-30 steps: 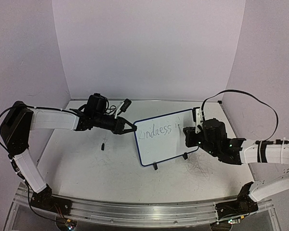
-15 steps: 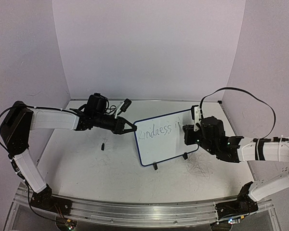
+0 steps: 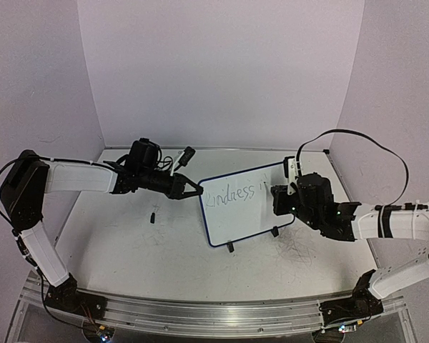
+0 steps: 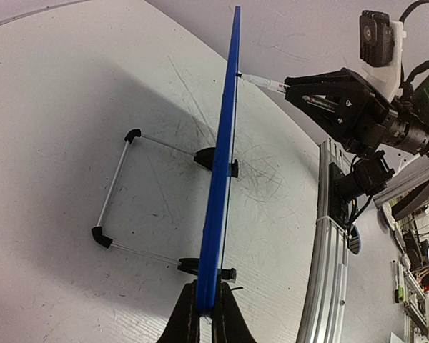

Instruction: Write a sentence on the whiteboard

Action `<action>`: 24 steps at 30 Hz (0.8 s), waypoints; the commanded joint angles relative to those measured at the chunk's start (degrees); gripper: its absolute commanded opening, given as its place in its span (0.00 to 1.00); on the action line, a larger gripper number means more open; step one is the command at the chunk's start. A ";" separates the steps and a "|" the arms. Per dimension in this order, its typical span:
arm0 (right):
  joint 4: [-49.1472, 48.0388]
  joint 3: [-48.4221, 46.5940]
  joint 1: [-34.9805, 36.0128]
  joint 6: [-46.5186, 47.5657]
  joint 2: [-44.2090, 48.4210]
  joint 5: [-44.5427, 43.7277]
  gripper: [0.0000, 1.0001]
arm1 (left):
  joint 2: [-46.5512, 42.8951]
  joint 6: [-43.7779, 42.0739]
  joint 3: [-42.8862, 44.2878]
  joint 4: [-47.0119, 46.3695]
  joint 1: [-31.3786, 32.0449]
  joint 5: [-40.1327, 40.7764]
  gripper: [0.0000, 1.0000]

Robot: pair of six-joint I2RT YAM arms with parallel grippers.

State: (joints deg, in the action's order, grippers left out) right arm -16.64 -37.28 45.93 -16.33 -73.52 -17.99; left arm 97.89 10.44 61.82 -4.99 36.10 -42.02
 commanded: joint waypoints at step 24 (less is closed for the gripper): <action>-3.05 0.03 -0.25 -1.55 -1.22 -0.91 0.00 | -0.73 -3.70 1.20 2.55 0.51 2.76 0.00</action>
State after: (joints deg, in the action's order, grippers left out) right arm -17.16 -34.99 45.93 -18.71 -73.40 -16.98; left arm 97.89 10.44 61.84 -4.99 36.36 -41.86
